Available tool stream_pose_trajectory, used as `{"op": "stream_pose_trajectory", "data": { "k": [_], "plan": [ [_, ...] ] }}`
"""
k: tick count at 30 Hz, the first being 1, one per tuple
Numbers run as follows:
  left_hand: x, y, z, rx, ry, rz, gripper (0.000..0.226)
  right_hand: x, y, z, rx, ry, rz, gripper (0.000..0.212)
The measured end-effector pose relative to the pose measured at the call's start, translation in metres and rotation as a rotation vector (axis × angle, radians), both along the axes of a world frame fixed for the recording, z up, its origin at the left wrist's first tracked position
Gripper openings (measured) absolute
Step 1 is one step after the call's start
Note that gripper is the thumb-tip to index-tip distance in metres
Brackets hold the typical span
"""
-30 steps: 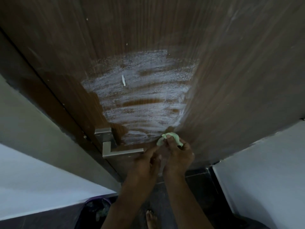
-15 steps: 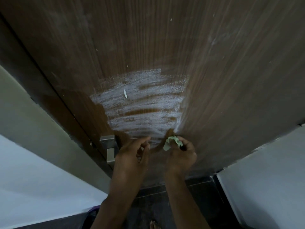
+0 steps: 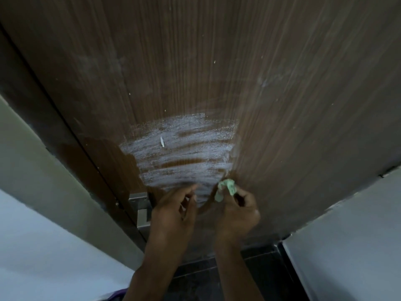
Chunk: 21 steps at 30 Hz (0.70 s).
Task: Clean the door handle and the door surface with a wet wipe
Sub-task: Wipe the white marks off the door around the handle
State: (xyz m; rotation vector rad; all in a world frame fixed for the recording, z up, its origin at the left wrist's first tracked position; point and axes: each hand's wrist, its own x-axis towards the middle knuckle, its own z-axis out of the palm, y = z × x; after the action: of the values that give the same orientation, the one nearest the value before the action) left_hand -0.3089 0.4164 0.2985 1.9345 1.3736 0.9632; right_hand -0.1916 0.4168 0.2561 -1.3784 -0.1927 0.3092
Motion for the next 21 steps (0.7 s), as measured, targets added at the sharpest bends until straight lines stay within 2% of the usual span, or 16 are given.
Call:
{"op": "stream_pose_trajectory", "data": {
  "k": [4,6,8,11,13,15,18,21],
  "plan": [
    [0.003,0.001,0.010,0.074,0.022,-0.013,0.031,0.002,0.011,0.048,0.212,-0.481,-0.021,0.027],
    [0.003,0.000,0.015,0.112,0.028,-0.014,0.031,0.010,0.011,0.053,0.221,-0.641,-0.034,0.021],
    [0.001,0.000,0.017,0.126,0.015,-0.004,0.031,0.013,0.005,0.038,0.157,-0.628,-0.039,0.022],
    [-0.004,0.000,0.016,0.091,-0.025,0.018,0.031,0.003,-0.007,0.008,-0.046,-0.302,-0.011,0.029],
    [-0.005,0.000,0.018,0.102,-0.031,0.024,0.030,-0.004,-0.006,0.007,-0.060,-0.188,0.014,0.030],
    [-0.005,0.000,0.023,0.138,-0.003,0.020,0.030,-0.009,0.000,0.026,0.008,-0.274,-0.005,0.028],
    [-0.003,0.003,0.031,0.188,0.027,0.005,0.030,-0.010,0.008,0.064,0.183,-0.516,0.008,0.024],
    [-0.002,0.005,0.039,0.223,0.029,0.007,0.029,0.005,0.015,0.081,0.262,-0.741,-0.008,0.024]
  ]
}}
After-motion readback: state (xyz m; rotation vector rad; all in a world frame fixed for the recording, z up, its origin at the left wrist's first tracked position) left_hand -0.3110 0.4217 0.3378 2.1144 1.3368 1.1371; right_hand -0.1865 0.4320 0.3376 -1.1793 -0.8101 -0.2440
